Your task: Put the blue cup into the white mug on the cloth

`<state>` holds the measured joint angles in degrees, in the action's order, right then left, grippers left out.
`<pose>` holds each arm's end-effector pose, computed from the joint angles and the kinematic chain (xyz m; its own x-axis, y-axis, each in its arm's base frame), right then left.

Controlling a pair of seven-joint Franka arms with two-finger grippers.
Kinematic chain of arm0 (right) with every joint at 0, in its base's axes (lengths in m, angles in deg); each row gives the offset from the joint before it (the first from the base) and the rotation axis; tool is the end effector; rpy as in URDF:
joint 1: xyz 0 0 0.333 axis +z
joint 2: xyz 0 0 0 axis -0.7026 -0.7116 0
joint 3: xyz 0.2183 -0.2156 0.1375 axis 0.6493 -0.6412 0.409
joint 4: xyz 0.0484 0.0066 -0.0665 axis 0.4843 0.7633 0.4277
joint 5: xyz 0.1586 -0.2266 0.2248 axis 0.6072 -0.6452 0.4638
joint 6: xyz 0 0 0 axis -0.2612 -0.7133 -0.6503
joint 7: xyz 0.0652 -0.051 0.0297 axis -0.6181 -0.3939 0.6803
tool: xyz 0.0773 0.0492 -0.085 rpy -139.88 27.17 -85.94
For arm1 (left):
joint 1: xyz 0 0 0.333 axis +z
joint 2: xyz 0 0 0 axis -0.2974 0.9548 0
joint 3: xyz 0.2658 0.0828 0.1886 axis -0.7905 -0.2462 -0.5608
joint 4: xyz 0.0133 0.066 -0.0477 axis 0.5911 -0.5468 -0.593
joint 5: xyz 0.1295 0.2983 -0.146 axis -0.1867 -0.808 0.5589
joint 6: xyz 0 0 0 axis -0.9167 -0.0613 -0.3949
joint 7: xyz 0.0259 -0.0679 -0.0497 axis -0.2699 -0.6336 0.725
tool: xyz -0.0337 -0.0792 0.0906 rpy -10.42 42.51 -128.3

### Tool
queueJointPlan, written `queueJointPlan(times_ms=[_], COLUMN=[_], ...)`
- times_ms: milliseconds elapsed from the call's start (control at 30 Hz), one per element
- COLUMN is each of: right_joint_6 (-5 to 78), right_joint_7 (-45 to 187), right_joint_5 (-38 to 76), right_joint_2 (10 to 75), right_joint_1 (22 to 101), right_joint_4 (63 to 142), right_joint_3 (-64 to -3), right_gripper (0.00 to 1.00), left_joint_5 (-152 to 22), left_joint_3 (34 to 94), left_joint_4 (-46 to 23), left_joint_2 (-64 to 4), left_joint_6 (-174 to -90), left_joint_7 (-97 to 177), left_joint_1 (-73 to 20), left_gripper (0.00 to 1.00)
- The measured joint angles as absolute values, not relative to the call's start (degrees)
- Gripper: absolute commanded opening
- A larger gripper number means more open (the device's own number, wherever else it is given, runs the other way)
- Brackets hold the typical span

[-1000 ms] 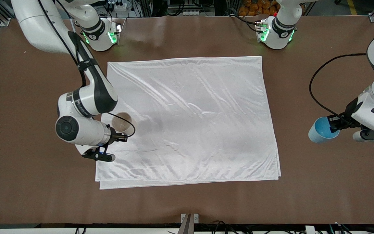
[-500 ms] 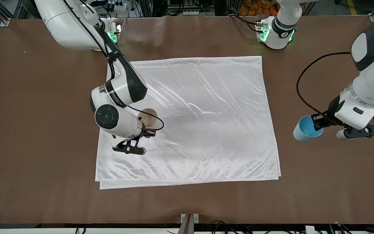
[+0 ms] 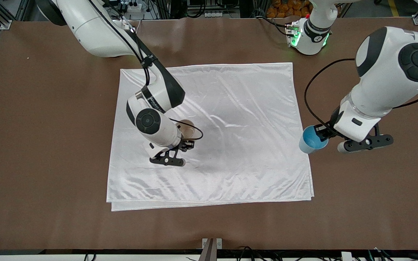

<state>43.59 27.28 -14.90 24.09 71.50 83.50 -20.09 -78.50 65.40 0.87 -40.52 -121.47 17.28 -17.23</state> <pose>0.5980 0.3923 0.2997 0.9885 -0.1319 -0.0738 -0.1403 -0.9824 -0.1234 0.5939 -0.1774 0.5302 0.9846 0.1593 0.0716 0.1555 -0.9863 0.0554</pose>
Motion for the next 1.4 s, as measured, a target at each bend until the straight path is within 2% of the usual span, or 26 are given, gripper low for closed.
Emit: queueJointPlan(times_ms=[533, 567, 667, 700, 733, 1400], right_joint_6=[47.37, 47.72, 48.52, 48.53, 48.53, 47.85], right_joint_7=[22.03, 21.76, 21.22, 21.15, 21.09, 20.14], right_joint_5=[-15.4, -15.6, -16.1, -16.14, -16.15, -21.07], right_joint_2=[20.45, 20.08, 19.26, 19.15, 19.07, 19.12], right_joint_1=[76.01, 76.1, 76.28, 76.3, 76.3, 73.96], right_joint_4=[83.37, 83.37, 83.24, 83.12, 83.08, 81.35], right_joint_3=[-20.32, -20.32, -20.33, -20.33, -20.33, -21.62], right_gripper=[0.0, 0.06, 0.62, 0.9, 1.0, 1.0], left_joint_5=[-78.5, -78.5, -78.5, -78.5, -78.5, -78.5], left_joint_3=[65.42, 65.41, 65.42, 65.42, 65.43, 65.57], left_joint_4=[1.82, 1.84, 1.93, 1.98, 2.05, 3.5], left_joint_2=[-38.21, -38.16, -38.1, -38.1, -38.1, -37.76], left_joint_6=[-123.54, -123.61, -123.69, -123.7, -123.7, -123.78], left_joint_7=[12.04, 11.76, 10.6, 10.19, 9.78, -4.34], left_joint_1=[-20.6, -20.66, -20.85, -20.98, -21.16, -29.66], left_gripper=[0.0, 0.0, 0.0, 0.0, 0.0, 0.0])
